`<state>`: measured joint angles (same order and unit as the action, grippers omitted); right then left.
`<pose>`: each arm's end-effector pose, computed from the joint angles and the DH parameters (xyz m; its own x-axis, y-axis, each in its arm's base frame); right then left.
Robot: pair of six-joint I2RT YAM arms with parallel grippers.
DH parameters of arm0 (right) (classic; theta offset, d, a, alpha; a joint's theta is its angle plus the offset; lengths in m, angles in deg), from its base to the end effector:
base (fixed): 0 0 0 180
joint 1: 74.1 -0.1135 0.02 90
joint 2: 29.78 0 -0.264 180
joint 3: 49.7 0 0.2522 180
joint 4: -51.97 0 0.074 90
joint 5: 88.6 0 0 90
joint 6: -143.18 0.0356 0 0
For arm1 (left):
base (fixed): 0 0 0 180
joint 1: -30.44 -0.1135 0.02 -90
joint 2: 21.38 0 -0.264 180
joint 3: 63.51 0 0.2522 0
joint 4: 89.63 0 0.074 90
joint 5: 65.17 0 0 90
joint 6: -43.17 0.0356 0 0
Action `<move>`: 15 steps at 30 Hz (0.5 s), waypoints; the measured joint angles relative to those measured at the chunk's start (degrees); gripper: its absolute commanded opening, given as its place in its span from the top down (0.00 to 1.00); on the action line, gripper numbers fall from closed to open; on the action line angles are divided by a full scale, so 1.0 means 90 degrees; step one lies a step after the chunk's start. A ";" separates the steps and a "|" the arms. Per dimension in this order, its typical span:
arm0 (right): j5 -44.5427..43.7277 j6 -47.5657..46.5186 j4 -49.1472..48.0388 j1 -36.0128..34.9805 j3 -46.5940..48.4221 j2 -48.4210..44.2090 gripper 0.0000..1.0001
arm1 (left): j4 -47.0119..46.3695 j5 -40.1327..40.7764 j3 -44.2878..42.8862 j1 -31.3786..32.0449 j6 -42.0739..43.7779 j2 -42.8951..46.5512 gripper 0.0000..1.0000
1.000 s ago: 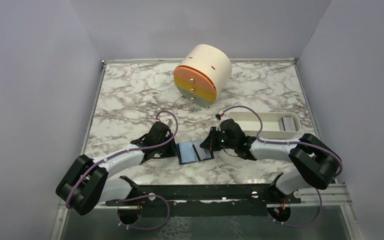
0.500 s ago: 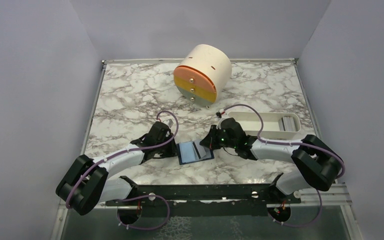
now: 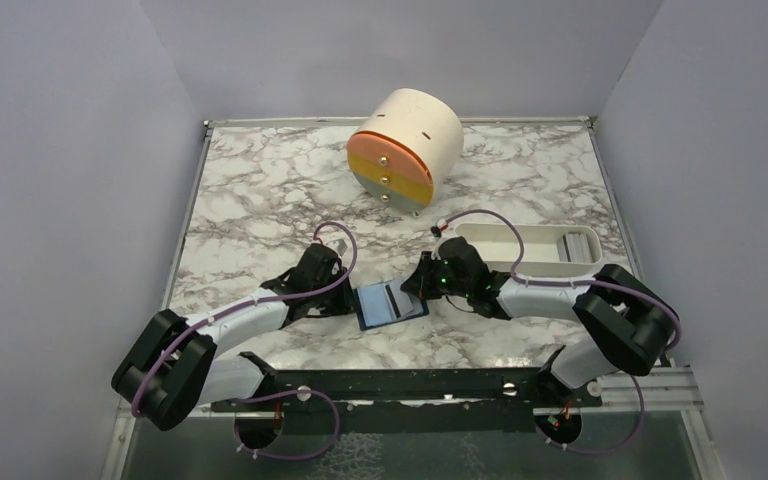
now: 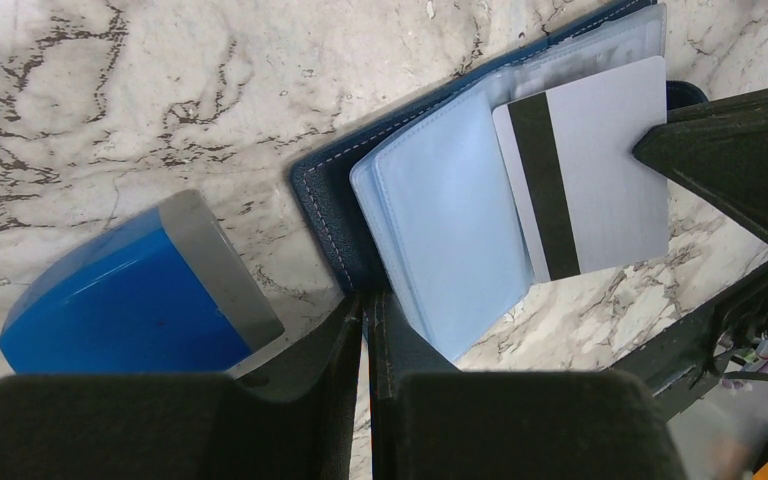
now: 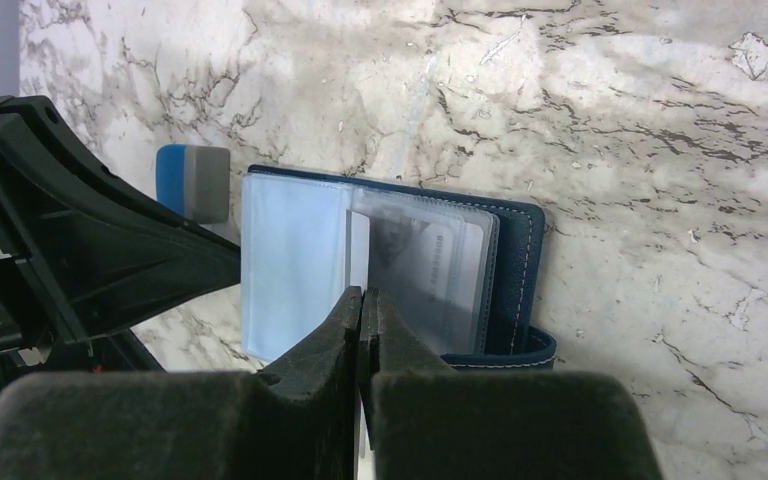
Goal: Put the credit cards into the card holder
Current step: Insert the credit card into the card holder.
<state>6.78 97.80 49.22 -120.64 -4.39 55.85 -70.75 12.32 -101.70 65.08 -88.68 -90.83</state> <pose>0.1894 0.2047 0.1468 -0.8420 0.1281 -0.5240 -0.2562 0.7599 0.5974 0.1705 -0.1272 0.1463 -0.9169 -0.1582 -0.3665 0.0771 0.8306 -0.5515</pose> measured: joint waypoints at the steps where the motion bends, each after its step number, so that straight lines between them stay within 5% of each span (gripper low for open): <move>1: 0.0000 -0.0005 -0.0019 0.0000 0.0000 0.0015 0.99 | -0.0010 -0.0002 0.0002 0.0000 0.0000 0.0000 0.90; 15: 0.0172 -0.0032 -0.0374 0.0070 -0.0027 0.0177 0.99 | -0.0083 -0.0022 0.0027 0.0000 0.0000 -0.0017 0.90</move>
<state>8.34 97.51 45.85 -120.01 -4.63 57.44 -71.49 12.12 -101.46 65.08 -88.68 -90.98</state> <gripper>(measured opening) 0.014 0.105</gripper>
